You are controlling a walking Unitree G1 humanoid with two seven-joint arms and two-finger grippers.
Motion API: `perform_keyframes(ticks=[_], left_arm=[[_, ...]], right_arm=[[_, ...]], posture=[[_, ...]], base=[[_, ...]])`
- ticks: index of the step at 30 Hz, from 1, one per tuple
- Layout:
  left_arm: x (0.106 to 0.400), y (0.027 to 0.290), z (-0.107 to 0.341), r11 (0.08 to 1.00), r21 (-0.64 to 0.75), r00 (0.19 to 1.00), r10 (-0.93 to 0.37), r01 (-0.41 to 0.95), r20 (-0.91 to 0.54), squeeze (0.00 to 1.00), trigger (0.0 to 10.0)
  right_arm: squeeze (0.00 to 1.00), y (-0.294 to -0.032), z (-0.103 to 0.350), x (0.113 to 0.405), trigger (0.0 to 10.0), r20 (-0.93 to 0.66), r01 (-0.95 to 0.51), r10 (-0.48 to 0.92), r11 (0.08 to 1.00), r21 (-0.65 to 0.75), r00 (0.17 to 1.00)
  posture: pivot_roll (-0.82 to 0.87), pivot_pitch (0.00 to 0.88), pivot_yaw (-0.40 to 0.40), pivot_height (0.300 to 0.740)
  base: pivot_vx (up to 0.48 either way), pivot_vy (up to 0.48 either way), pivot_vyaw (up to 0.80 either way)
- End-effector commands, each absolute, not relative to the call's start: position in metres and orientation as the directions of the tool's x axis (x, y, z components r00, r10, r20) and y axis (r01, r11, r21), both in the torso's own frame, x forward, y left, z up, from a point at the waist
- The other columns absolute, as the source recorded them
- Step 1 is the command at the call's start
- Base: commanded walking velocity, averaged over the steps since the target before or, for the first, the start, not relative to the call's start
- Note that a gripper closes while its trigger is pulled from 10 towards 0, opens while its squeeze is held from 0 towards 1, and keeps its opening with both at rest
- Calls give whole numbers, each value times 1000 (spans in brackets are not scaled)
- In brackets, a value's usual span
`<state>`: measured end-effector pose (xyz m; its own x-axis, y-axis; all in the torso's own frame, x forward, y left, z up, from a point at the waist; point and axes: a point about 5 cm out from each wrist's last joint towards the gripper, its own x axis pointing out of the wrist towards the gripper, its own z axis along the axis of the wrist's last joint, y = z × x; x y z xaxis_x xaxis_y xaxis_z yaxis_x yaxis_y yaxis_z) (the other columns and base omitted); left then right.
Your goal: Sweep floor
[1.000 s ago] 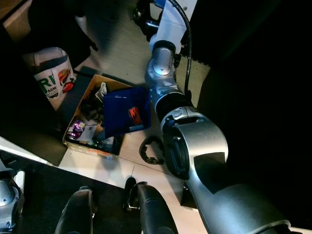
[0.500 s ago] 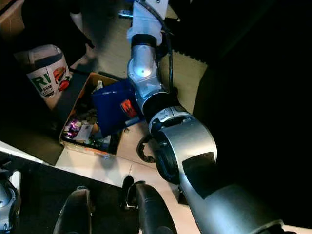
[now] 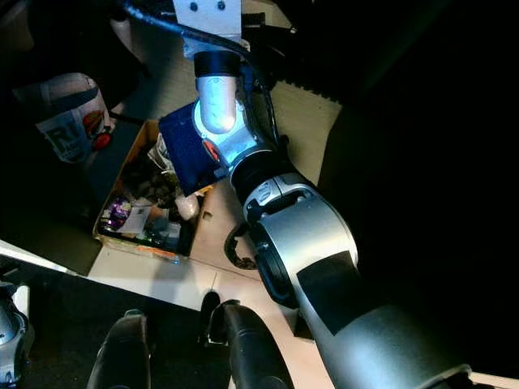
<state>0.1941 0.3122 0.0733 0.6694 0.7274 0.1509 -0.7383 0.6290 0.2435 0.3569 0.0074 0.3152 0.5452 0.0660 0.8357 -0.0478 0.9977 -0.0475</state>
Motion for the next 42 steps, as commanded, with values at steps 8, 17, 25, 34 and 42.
perform_keyframes(ticks=[8, 17, 25, 34, 42], left_arm=[[186, 306, 56, 625, 256, 660, 748, -737, 70, 0, 10000], [186, 306, 55, 623, 255, 656, 752, -740, 67, 0, 10000], [187, 304, 53, 626, 251, 657, 751, -738, 61, 0, 10000], [190, 303, 53, 628, 247, 659, 750, -738, 62, 0, 10000], [190, 303, 53, 625, 244, 655, 753, -741, 61, 0, 10000]], right_arm=[[0, 45, 311, 321, 10000, 919, -207, 222, 965, -160, 326], [0, 54, 300, 308, 10000, 928, -270, 264, 943, -192, 261], [0, 62, 281, 293, 10000, 923, -354, 327, 903, -242, 204], [0, 64, 281, 288, 10000, 928, -356, 341, 894, -272, 149], [0, 70, 283, 282, 10000, 936, -366, 331, 891, -269, 118]], posture=[[136, 224, -299, 740], [131, 222, -299, 740], [126, 221, -295, 740], [123, 218, -298, 740], [125, 218, -304, 740]], base=[[0, 0, 0], [0, 0, 0], [0, 0, 0], [0, 0, 0], [0, 0, 0]])
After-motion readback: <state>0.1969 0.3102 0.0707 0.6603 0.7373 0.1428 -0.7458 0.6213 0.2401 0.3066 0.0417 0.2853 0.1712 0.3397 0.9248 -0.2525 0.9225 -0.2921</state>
